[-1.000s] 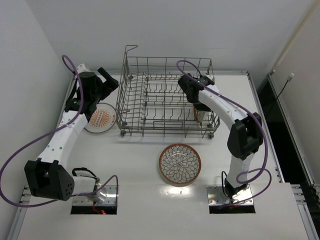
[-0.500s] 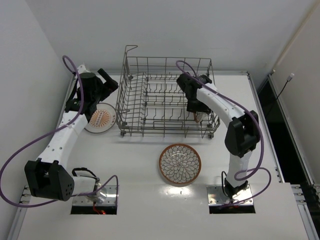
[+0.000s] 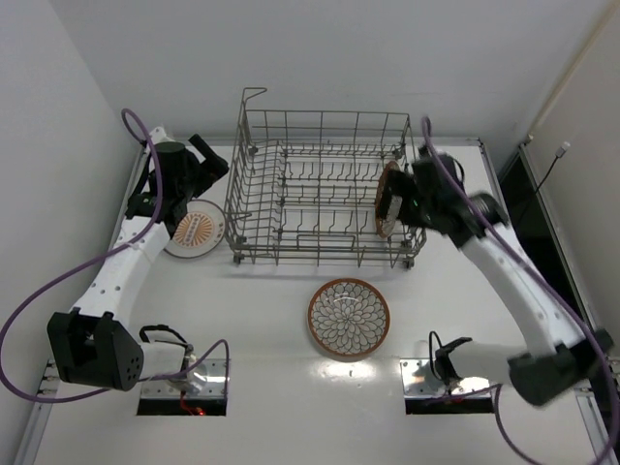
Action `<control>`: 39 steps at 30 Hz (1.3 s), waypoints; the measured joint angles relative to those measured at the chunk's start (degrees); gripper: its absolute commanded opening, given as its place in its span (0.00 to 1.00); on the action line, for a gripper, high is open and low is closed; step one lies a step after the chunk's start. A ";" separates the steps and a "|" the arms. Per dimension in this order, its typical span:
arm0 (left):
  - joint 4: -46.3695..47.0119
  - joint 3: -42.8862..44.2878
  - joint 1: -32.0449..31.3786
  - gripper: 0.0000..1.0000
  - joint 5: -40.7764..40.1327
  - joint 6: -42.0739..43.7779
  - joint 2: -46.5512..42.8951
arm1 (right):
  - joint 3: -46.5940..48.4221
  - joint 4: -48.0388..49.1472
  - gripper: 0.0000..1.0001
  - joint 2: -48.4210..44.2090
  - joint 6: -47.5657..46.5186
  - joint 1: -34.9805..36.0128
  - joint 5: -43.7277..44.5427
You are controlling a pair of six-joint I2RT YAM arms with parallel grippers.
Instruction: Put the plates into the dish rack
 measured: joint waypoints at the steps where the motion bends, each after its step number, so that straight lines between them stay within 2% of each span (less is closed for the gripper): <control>1: 0.02 0.00 0.00 0.90 -0.02 0.00 0.09 | -8.00 2.45 1.00 -6.19 0.83 -0.79 -3.30; 5: -0.13 0.00 0.00 0.90 0.00 0.20 0.37 | -28.13 8.90 0.98 -23.32 4.02 -3.48 -13.86; 9: -0.26 0.17 0.00 0.90 0.00 0.50 1.11 | -34.36 12.52 0.94 -28.13 5.51 -4.48 -19.12; 11: -0.83 0.76 0.00 0.90 0.15 0.68 2.05 | -37.29 15.47 0.89 -28.55 6.29 -4.98 -21.79; 16: -1.20 2.78 0.00 0.90 0.22 1.95 3.78 | -50.14 16.76 0.83 -31.87 9.49 -5.42 -26.29; 21: -1.25 3.65 0.00 0.90 0.17 3.08 4.13 | -60.54 13.07 0.82 -47.84 14.21 -5.42 -29.42; 24: -1.18 3.67 0.00 0.90 0.26 3.23 4.42 | -67.04 14.38 0.79 -54.34 17.51 -5.42 -32.04; 28: -1.16 3.67 0.00 0.90 0.70 3.10 5.42 | -74.53 15.26 0.75 -51.49 20.68 -5.42 -35.08; 34: -0.76 3.67 0.00 0.90 1.46 2.97 6.08 | -73.88 21.07 0.75 -40.06 21.75 -5.42 -37.00; 37: -0.72 3.67 0.00 0.90 1.51 2.97 6.08 | -75.21 27.89 0.70 -36.41 22.62 -5.44 -40.11; 39: -0.70 3.67 0.00 0.90 1.51 2.95 6.08 | -75.60 32.17 0.59 -32.41 23.06 -5.44 -41.66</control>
